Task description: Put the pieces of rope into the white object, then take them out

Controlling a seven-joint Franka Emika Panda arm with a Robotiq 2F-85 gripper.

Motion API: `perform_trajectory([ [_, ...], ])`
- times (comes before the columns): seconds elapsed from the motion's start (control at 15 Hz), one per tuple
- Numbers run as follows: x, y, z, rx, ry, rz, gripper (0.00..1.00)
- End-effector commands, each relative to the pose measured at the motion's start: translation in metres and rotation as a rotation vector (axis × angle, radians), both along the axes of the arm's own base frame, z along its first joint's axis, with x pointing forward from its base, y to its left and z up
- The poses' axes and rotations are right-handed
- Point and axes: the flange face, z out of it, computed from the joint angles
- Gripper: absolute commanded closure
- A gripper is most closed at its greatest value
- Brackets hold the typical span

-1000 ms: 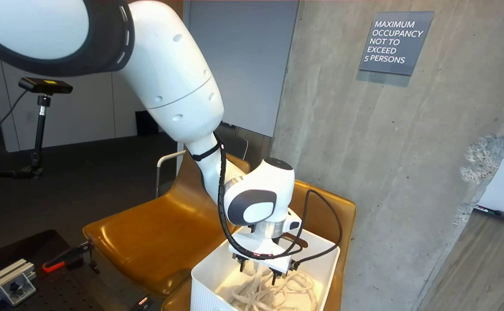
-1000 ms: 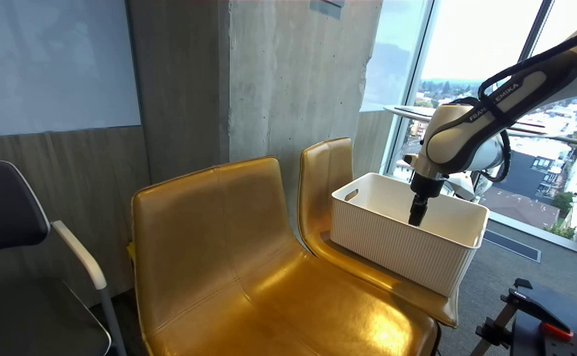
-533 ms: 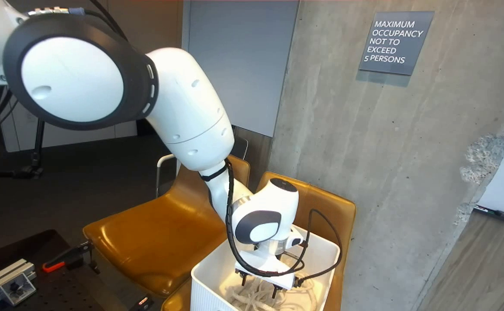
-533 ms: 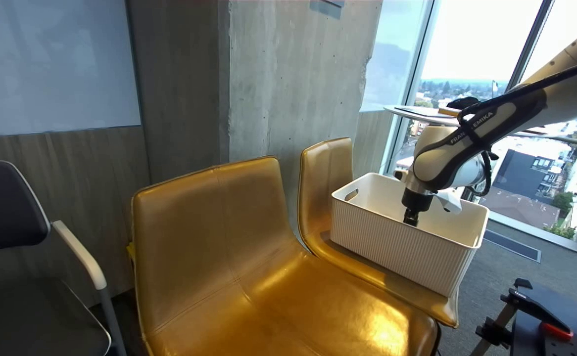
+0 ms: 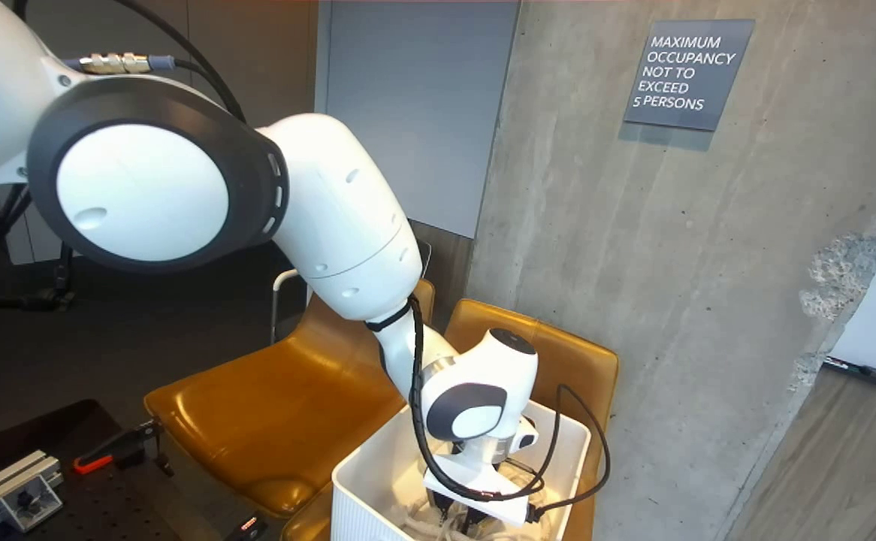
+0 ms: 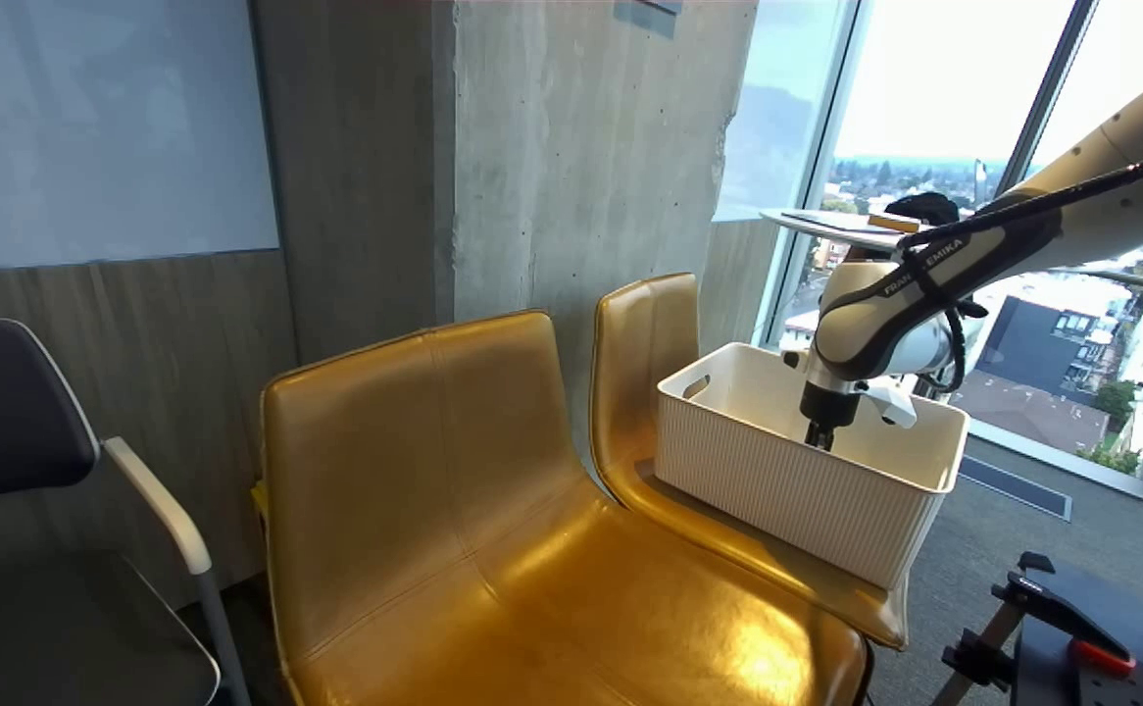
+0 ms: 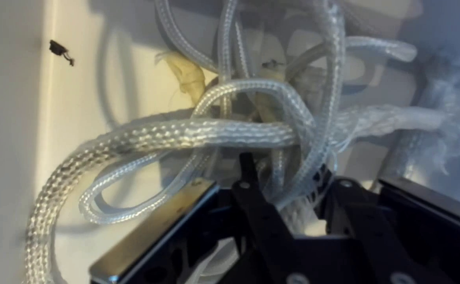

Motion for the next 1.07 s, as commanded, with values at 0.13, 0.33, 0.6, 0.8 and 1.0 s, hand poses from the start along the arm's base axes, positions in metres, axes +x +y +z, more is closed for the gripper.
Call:
perform_trajectory([
  [0.13,0.013,-0.016,0.043,0.016,0.001,0.051,1.00],
  [0.33,0.020,-0.025,0.088,0.006,-0.019,0.068,0.97],
  [0.6,0.026,-0.041,0.184,-0.019,-0.051,0.054,0.97],
  [0.8,0.027,-0.047,0.266,-0.031,-0.074,0.041,0.97],
  [1.0,0.027,-0.036,0.350,-0.052,-0.120,0.050,0.97],
])
